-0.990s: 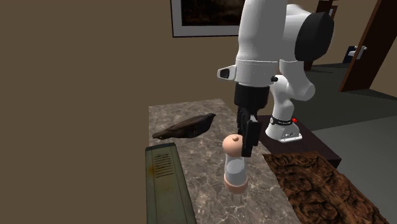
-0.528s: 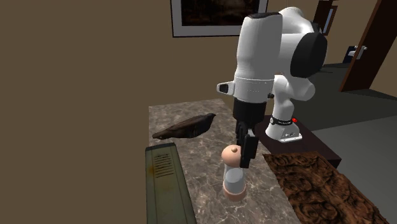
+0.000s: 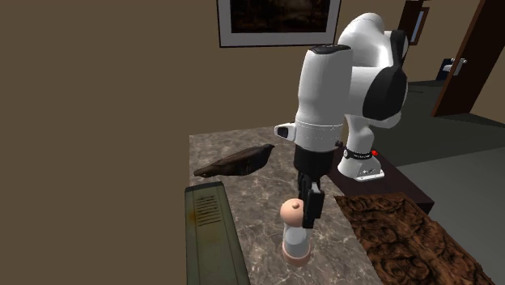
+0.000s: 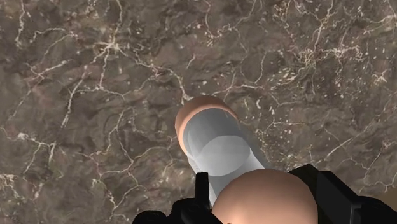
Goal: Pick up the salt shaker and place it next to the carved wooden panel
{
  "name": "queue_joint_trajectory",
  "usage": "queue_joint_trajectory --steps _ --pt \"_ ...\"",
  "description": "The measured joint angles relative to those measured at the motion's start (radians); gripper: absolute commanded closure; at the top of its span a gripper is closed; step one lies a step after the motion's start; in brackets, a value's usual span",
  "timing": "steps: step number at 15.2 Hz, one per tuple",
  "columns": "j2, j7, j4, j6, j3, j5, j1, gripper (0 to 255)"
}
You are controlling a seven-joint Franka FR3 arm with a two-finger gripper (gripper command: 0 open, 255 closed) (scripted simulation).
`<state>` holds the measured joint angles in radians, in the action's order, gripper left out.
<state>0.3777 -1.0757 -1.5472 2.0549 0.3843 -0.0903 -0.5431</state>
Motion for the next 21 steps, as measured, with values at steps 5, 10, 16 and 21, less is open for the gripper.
queue_joint_trajectory --steps 5,10,16,21 --pt "0.016 -0.003 -0.044 0.059 -0.004 -0.007 -0.001 255" --pt "0.031 -0.006 -0.087 0.116 -0.008 -0.014 -0.001 255" --pt "0.036 -0.007 -0.093 0.126 -0.009 -0.016 -0.002 255" --pt "0.035 -0.007 -0.093 0.127 -0.009 -0.016 -0.002 0"
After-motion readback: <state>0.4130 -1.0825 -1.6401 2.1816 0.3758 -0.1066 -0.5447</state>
